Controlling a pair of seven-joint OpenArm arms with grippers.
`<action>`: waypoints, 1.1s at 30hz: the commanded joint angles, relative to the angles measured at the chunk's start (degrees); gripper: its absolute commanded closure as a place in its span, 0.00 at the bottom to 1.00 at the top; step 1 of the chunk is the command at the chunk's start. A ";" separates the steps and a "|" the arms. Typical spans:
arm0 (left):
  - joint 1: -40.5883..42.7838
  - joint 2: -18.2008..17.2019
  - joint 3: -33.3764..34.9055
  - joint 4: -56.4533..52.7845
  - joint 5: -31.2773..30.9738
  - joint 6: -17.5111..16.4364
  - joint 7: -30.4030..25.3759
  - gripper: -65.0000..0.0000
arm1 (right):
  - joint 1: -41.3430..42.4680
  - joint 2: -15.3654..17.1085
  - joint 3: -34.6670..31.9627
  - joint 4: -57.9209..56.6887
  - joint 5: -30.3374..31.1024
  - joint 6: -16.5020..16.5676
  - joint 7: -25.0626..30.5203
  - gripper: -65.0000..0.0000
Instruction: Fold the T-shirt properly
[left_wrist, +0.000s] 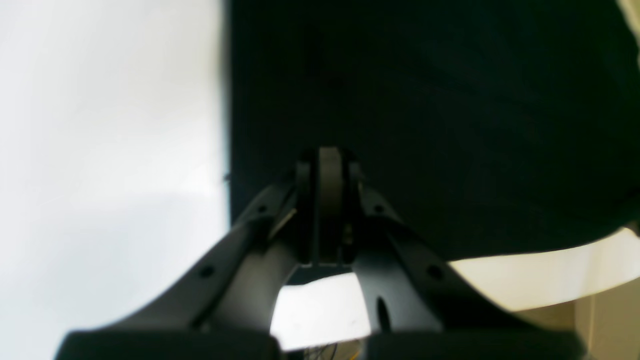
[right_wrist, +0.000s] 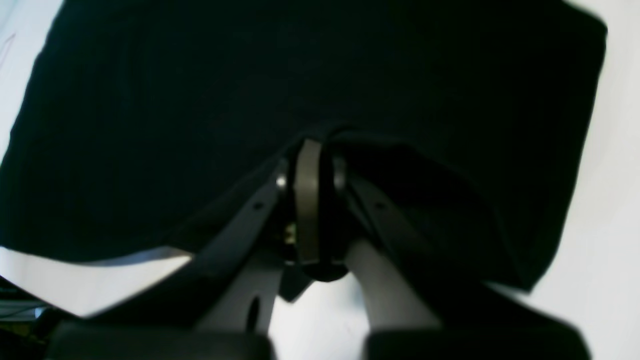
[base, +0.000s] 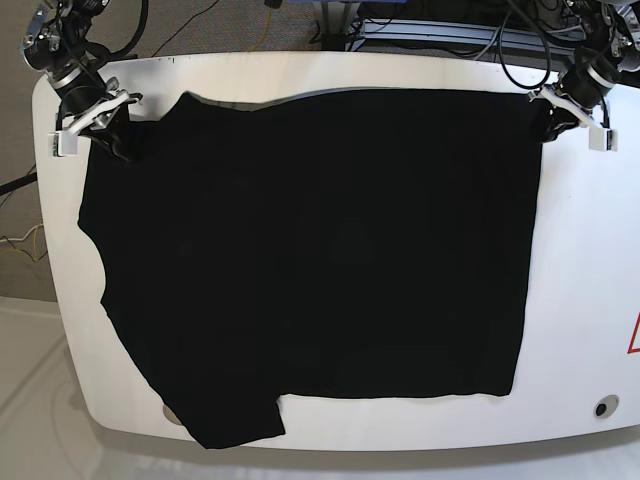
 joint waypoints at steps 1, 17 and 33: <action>-0.62 -0.84 -0.92 0.75 -1.63 -0.82 -0.79 1.00 | 0.65 0.76 0.50 -0.30 1.28 0.54 1.57 0.99; -1.34 -1.31 -0.56 0.85 2.17 -2.17 -2.06 1.00 | 0.67 0.80 1.34 0.89 1.55 0.54 2.83 0.98; -4.27 -0.90 0.22 0.02 6.20 0.80 -3.82 0.94 | 3.91 0.55 0.83 -0.87 -2.58 0.54 3.08 0.98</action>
